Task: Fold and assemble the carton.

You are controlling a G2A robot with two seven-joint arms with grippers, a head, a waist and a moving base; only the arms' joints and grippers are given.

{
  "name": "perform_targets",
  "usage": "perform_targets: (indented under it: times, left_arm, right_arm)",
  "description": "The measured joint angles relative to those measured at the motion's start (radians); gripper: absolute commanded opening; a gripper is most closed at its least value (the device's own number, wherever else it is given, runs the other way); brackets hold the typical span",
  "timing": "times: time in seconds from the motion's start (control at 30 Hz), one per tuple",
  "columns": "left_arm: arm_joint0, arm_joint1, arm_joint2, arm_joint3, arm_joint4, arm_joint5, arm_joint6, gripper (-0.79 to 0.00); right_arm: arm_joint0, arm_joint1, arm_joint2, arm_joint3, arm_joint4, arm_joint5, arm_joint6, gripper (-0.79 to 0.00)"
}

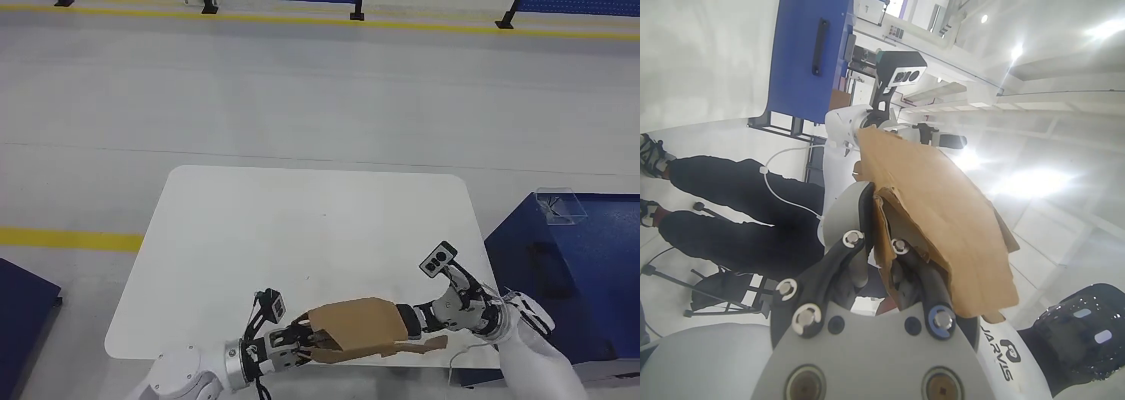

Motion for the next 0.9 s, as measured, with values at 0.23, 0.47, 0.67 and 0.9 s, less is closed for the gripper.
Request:
perform_targets:
  times: [0.23, 0.47, 0.67, 0.9]
  left_arm:
    - [-0.01, -0.002, 0.014, 0.008, -0.026, 0.052, 0.019, -0.785]
    - [-0.026, -0.005, 0.021, 0.021, -0.065, 0.128, 0.048, -0.785]
    - [-0.041, -0.007, 0.029, 0.029, -0.091, 0.176, 0.073, -0.785]
    - [-0.048, -0.007, 0.031, 0.033, -0.103, 0.202, 0.073, -0.785]
  right_arm:
    - [-0.019, 0.001, -0.039, -0.035, -0.039, 0.003, -0.012, 0.0]
    - [-0.013, 0.002, -0.046, -0.038, -0.036, 0.001, -0.049, -0.385]
    - [-0.008, 0.003, -0.056, -0.037, -0.064, -0.003, -0.096, -0.416]
    - [0.002, 0.007, -0.081, -0.029, -0.138, -0.009, -0.113, -0.785]
